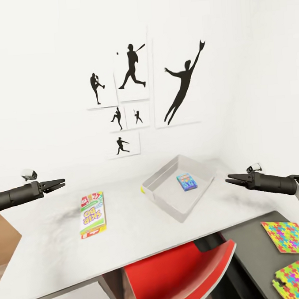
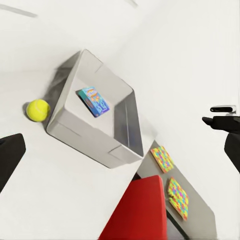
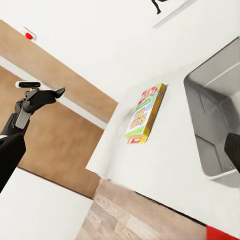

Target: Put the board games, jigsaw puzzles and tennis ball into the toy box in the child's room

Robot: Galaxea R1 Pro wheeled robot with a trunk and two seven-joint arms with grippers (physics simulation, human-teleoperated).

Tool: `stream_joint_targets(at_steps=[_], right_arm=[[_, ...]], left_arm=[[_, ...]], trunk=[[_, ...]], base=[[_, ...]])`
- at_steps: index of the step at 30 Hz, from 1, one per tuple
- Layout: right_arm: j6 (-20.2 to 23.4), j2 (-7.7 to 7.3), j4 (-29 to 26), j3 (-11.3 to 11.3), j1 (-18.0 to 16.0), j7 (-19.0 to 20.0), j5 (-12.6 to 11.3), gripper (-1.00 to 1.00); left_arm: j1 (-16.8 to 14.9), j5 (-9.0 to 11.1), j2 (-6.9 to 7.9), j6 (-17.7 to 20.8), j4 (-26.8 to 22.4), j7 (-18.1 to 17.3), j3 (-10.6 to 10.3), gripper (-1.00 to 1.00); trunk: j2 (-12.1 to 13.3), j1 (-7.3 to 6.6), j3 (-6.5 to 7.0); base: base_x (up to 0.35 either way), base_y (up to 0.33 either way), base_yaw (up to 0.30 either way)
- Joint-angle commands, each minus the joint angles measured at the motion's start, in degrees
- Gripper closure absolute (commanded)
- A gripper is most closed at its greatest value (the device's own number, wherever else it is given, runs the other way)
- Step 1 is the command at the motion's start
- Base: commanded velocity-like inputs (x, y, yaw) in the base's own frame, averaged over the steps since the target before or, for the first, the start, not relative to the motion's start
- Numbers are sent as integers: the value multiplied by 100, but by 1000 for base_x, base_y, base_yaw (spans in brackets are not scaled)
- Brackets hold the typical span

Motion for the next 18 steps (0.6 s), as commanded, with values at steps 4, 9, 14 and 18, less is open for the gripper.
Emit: stream_joint_targets(at_steps=[4, 9, 14, 18], right_arm=[[56, -1, 17, 3, -7, 9, -11, -100], [56, -1, 32, 3, -7, 9, -10, -100], [56, -8, 59, 3, -7, 9, -11, -100], [56, -9, 65, 3, -7, 9, -10, -100]], left_arm=[[-4, -36, 4, 60, 0, -37, 7, -100], [-4, -37, 27, 60, 1, -37, 7, -100], [-4, -31, 60, 60, 7, -37, 7, -100], [1, -33, 69, 60, 9, -37, 7, -100]], trunk=[[-13, 1, 18], [-13, 1, 57], [-13, 1, 96], [-13, 1, 127]], base=[[-256, 177, -171], [-249, 198, -175], [-222, 220, -179], [-205, 230, -186]])
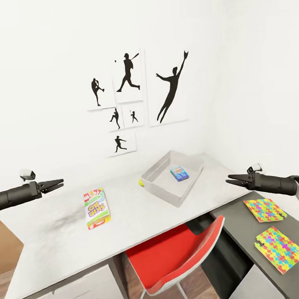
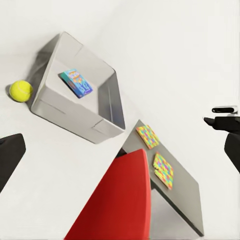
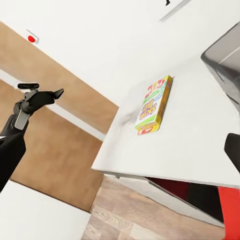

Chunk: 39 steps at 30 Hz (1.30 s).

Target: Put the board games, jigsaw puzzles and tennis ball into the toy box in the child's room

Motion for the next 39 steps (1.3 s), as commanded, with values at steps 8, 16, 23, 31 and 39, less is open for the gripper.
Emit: stream_joint_targets(at_steps=[8, 16, 23, 31, 39], right_arm=[[45, -7, 51, 0, -7, 15, -15, -100], [-116, -46, 157, -37, -7, 39, -19, -100], [-183, -53, 344, -101, 0, 76, -20, -100], [-545, -71, 748, -123, 1, 116, -20, -100], [-1105, -275, 1556, -143, 2, 301, -20, -100]], left_arm=[[-1, -32, 4, 57, -1, -38, 7, -100], [1, -38, 23, 76, -1, -38, 7, -100], [98, -49, 101, 103, -1, -38, 6, -100], [150, -62, 133, 113, -1, -38, 7, -100], [210, -66, 223, 120, 26, -38, -21, -100]], trunk=[[-13, 2, 50], [-13, 2, 113], [-13, 2, 168], [-13, 2, 231], [-13, 2, 294]], base=[[-131, 177, -201], [-23, 32, -206], [-3, 4, -207], [0, 1, -207], [0, 0, -207]])
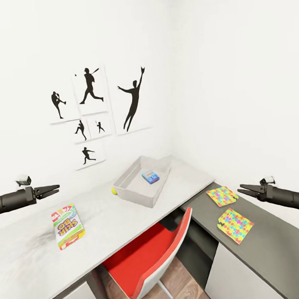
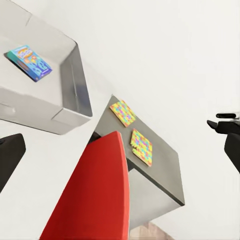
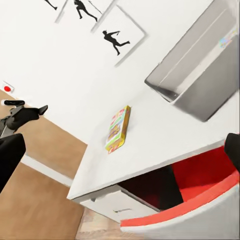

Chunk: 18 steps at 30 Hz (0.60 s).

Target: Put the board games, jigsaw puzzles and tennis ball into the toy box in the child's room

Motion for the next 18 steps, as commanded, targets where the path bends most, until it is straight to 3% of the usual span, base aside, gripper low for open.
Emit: stream_joint_targets(at_steps=[1, 9, 18], right_arm=[[-43, -16, 111, 1, -7, 23, -10, -100], [-881, -73, 1151, 1, -7, 53, -14, -100], [-1745, -27, 1742, 7, 10, 71, -93, -100]], left_arm=[[26, -36, 8, 60, 4, -39, 4, -100], [485, -4, 33, 61, 36, -39, -3, -100], [799, 0, 82, 40, 46, -39, -1, -100]], trunk=[[-13, 4, -5], [-13, 4, 58], [-13, 4, 128]], base=[[0, 0, -207], [-49, 0, -207], [-121, 0, -205]])
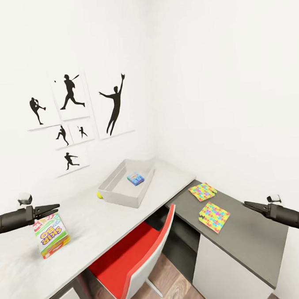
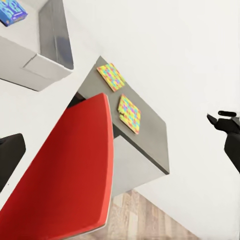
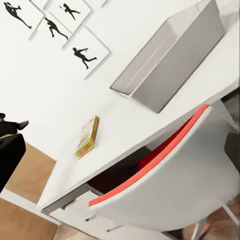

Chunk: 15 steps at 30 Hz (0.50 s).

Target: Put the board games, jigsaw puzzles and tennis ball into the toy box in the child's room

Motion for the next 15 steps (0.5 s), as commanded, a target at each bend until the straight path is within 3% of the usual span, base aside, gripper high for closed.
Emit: stream_joint_targets(at_steps=[1, 9, 15], right_arm=[[-37, 13, 42, -12, 35, 20, -46, -100], [-399, 158, 82, -4, 369, 34, -398, -100], [-534, 293, 68, -7, 598, 38, -508, -100]], left_arm=[[62, -25, 2, 61, -37, -37, -2, -100], [175, -9, 24, 63, -134, -37, 26, -100], [190, -7, 29, 64, -146, -37, 31, -100]], trunk=[[-13, 4, -6], [-13, 4, 58], [-13, 4, 107]], base=[[-27, 0, -194], [-11, 0, -187], [-2, 0, -174]])
